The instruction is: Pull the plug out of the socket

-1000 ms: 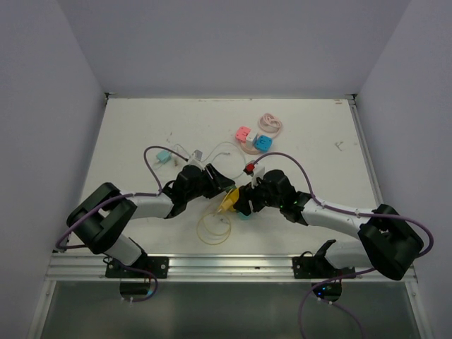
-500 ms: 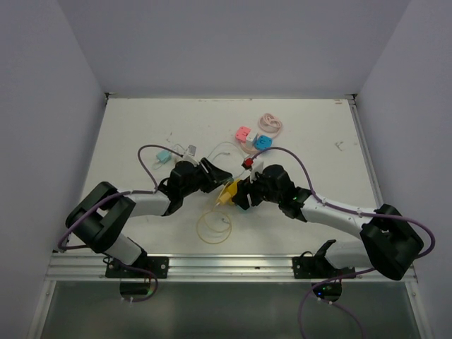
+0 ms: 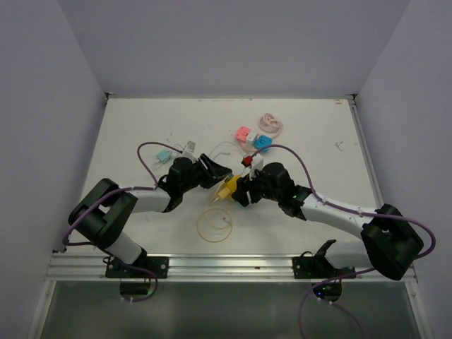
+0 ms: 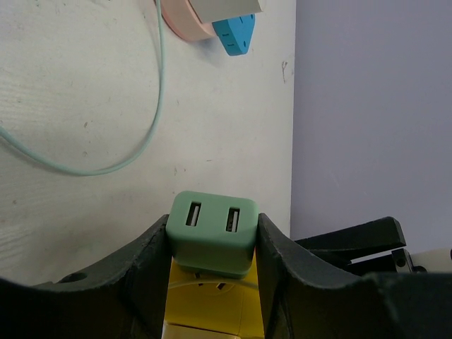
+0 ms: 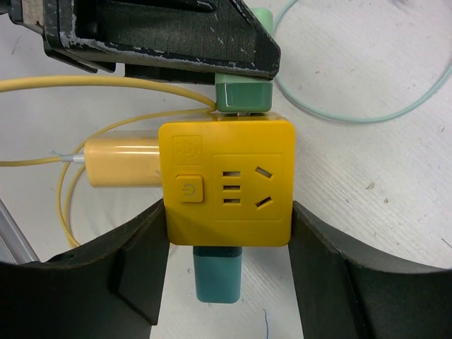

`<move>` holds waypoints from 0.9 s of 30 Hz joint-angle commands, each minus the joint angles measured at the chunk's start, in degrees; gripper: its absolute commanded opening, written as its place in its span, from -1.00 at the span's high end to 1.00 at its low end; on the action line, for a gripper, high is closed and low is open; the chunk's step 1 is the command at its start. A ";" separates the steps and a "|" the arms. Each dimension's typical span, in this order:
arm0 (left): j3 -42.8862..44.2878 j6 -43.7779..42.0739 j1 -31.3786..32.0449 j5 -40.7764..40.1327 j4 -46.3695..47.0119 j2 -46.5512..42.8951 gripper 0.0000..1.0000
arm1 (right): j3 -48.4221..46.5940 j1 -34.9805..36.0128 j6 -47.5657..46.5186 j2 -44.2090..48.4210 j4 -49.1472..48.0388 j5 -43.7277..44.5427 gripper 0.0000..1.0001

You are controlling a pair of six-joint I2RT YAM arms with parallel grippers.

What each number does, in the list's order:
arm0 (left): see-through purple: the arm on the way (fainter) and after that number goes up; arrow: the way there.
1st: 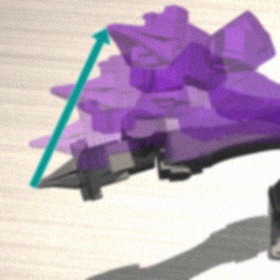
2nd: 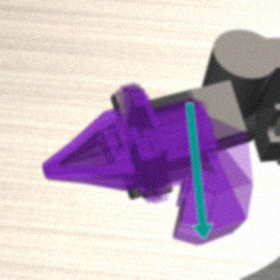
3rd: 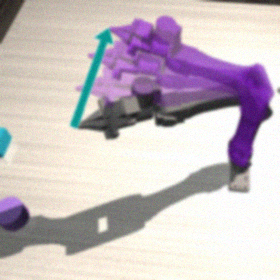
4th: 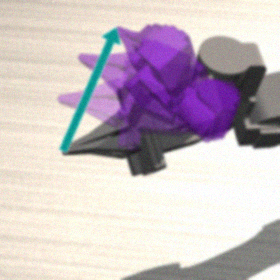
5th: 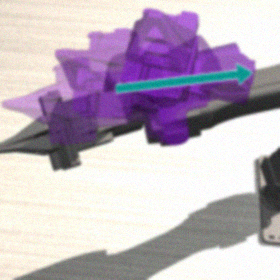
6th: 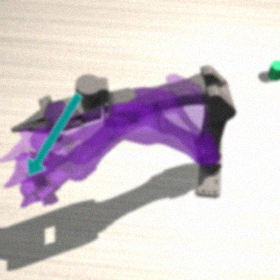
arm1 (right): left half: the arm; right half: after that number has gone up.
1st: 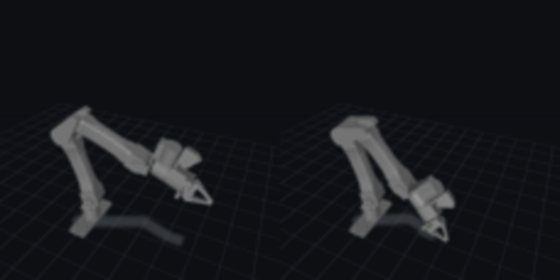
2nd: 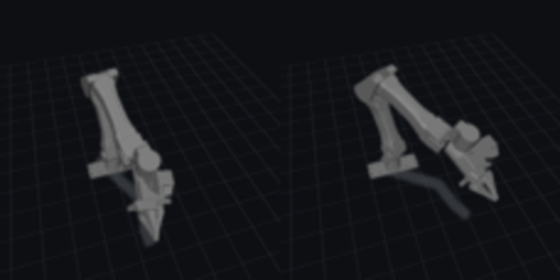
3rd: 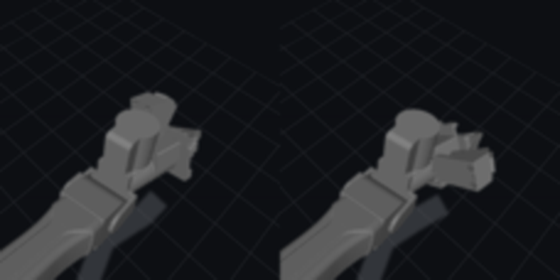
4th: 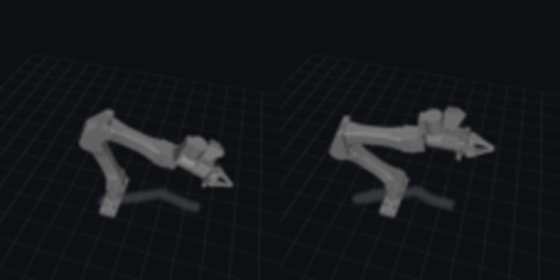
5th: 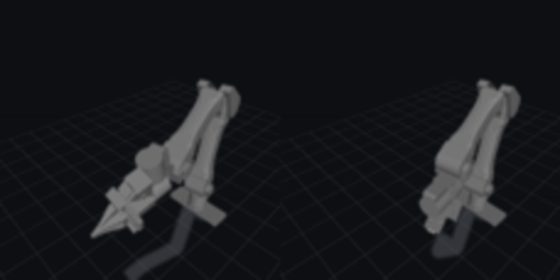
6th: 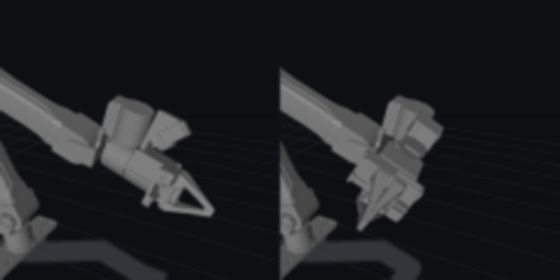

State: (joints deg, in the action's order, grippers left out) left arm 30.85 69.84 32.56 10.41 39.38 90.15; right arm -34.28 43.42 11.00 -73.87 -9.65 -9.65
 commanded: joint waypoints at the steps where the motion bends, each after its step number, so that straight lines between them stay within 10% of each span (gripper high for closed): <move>1: 3.60 -1.64 -6.98 -18.59 8.08 0.73 1.00 | 0.01 1.67 -0.63 0.83 9.47 -8.90 1.00; 27: 5.09 -6.91 -16.64 -13.68 -2.18 -0.68 0.96 | -0.87 2.72 -1.51 5.66 14.66 -5.56 1.00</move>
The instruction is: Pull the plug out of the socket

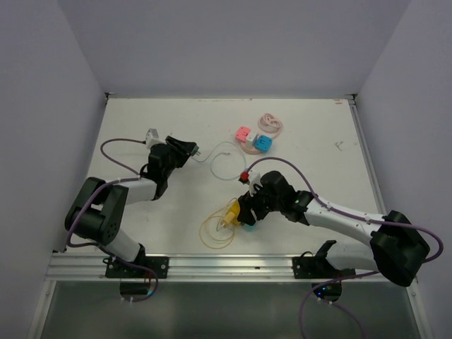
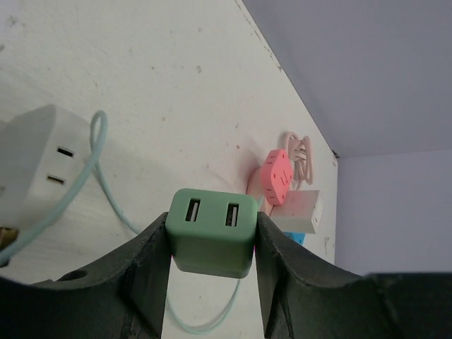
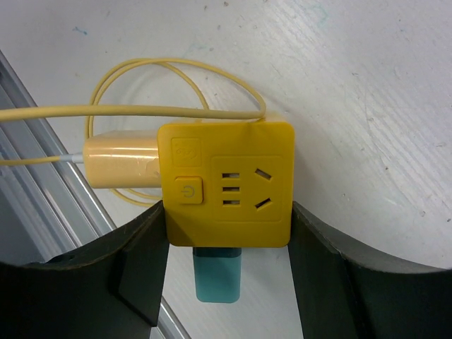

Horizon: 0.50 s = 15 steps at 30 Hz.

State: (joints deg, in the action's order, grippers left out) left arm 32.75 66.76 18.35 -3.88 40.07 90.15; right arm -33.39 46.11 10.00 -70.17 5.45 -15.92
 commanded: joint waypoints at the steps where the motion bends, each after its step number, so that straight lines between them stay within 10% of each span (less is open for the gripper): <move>1: 4.93 -6.70 -2.96 0.71 -7.25 -0.59 0.98 | -1.94 0.04 -0.68 1.97 -0.10 1.15 1.00; 15: 21.90 -31.07 -3.32 -7.88 -42.97 5.64 0.52 | -2.82 0.04 0.11 1.00 1.05 4.23 1.00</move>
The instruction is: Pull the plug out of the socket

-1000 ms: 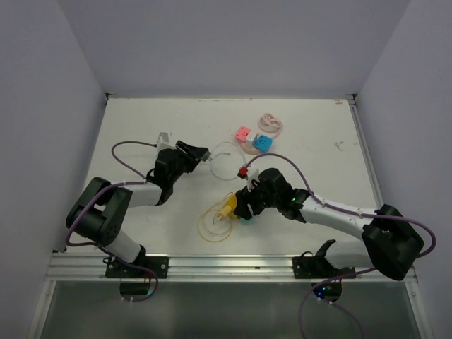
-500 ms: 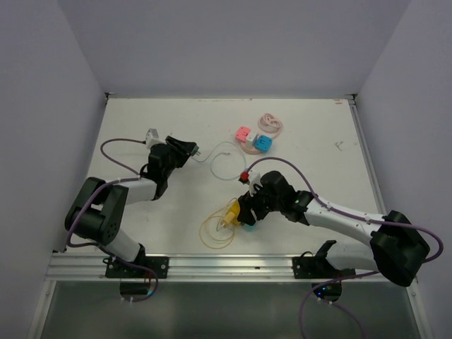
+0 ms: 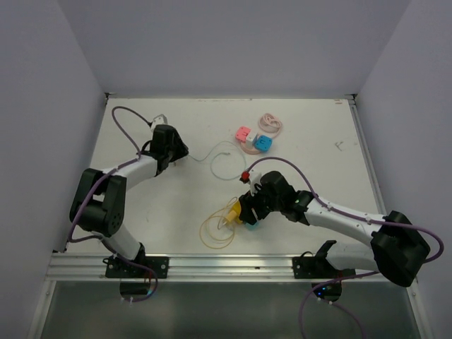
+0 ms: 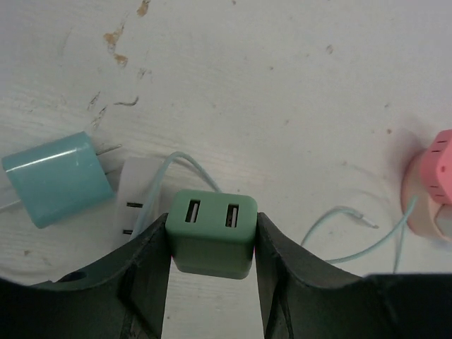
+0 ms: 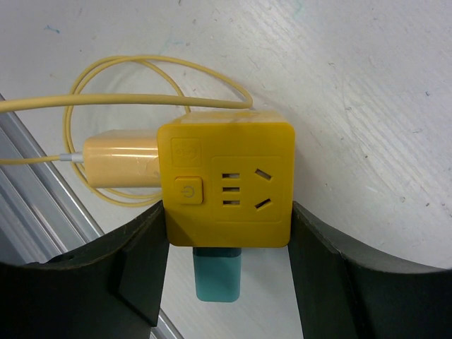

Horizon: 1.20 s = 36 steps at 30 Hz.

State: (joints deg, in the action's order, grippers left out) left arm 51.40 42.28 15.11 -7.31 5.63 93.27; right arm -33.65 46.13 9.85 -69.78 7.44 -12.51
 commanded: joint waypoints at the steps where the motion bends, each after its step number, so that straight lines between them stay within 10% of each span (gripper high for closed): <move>1: 3.88 -7.56 -0.08 -5.16 -9.92 3.31 0.52 | -2.56 0.01 0.26 0.61 -0.85 0.91 1.00; 11: 9.68 -10.64 -0.17 -7.81 -13.71 8.77 0.03 | -2.03 -0.07 0.52 1.13 0.03 2.05 1.00; 20: 7.24 -11.17 0.09 -1.92 -16.61 1.66 -0.91 | -3.53 0.01 2.63 0.17 0.29 6.09 1.00; 36: -12.36 -18.81 13.09 11.07 -15.13 -33.82 -0.98 | -11.35 -0.08 4.21 -4.93 7.23 12.34 1.00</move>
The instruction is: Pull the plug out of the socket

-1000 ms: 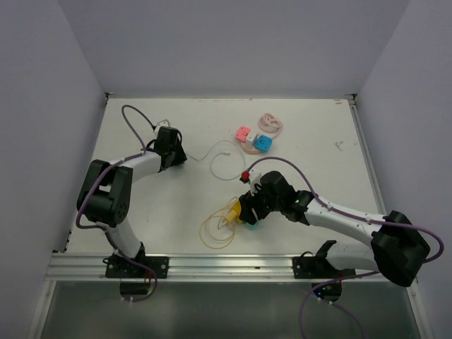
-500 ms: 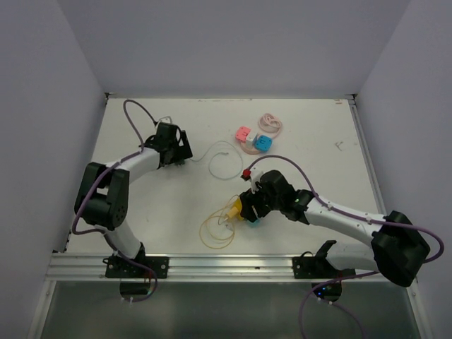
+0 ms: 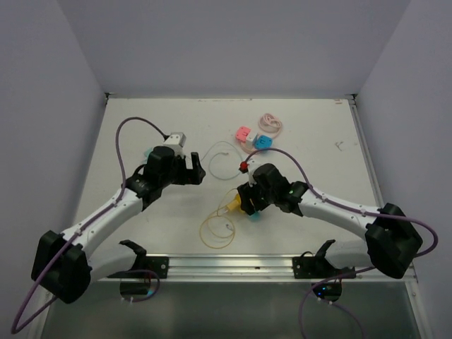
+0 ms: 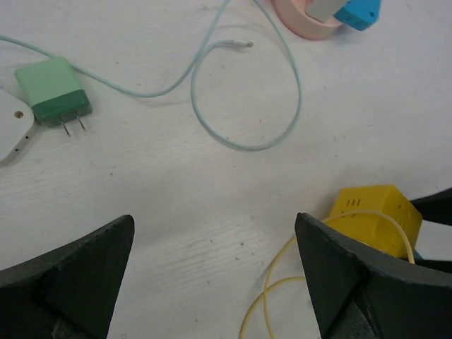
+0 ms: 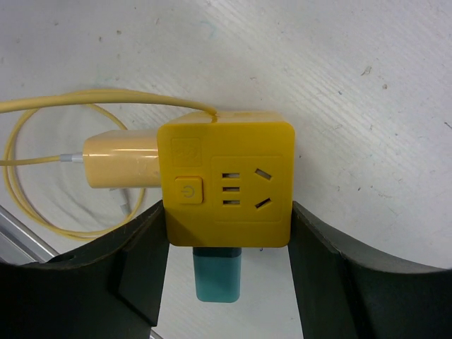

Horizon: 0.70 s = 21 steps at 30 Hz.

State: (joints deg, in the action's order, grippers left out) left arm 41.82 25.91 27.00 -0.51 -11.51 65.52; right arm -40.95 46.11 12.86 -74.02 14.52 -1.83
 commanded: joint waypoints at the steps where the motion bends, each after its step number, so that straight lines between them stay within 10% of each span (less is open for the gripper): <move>1: -4.63 -2.62 1.90 5.08 2.62 -7.84 -0.98 | -4.75 -0.05 1.29 -0.95 0.68 1.65 1.00; 10: -10.53 -4.64 13.05 6.15 7.90 -16.13 -0.97 | -8.79 -0.05 3.22 -3.50 4.98 2.97 1.00; 21: -5.70 -8.68 27.13 -4.05 14.66 -0.15 -0.86 | -10.91 -0.05 6.12 -3.41 6.92 -0.02 1.00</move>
State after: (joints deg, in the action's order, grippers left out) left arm 32.60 20.25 52.40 -0.86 -3.57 62.39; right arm -49.01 46.11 16.99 -78.28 22.15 0.19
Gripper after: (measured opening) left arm 0.941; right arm 0.639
